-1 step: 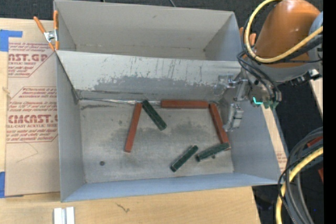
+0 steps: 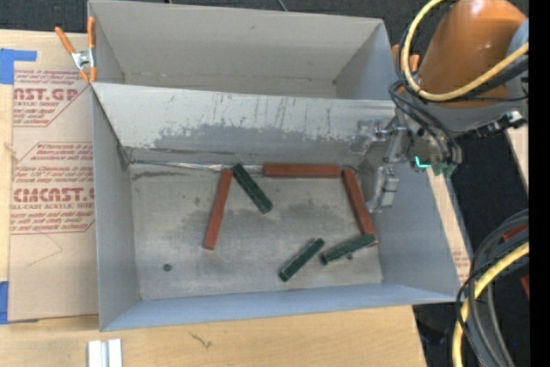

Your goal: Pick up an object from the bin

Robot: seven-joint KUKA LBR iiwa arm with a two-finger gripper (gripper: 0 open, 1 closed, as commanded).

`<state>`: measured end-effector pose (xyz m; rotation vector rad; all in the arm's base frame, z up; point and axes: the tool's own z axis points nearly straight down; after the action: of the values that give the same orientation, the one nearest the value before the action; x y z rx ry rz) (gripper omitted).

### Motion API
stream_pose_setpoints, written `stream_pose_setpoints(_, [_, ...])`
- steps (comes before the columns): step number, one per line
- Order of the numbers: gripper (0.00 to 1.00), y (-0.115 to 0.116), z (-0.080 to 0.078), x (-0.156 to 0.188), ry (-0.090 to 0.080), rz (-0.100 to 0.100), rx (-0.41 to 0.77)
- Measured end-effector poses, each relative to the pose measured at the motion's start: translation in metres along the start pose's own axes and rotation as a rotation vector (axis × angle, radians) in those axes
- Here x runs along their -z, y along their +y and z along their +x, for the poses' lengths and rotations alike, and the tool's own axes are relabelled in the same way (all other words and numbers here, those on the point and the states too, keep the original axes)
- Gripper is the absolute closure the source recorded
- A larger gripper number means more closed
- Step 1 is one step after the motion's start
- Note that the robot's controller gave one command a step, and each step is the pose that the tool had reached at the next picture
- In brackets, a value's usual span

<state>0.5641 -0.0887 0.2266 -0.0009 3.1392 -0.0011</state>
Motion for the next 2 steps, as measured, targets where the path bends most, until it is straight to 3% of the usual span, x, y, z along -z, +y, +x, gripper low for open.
stream_pose_setpoints(1, [0.0, -0.007, 0.015, -0.055, -0.005, 0.001, 0.039])
stream_pose_setpoints(2, [0.0, 0.011, 0.022, -0.123, -0.002, -0.001, 0.003])
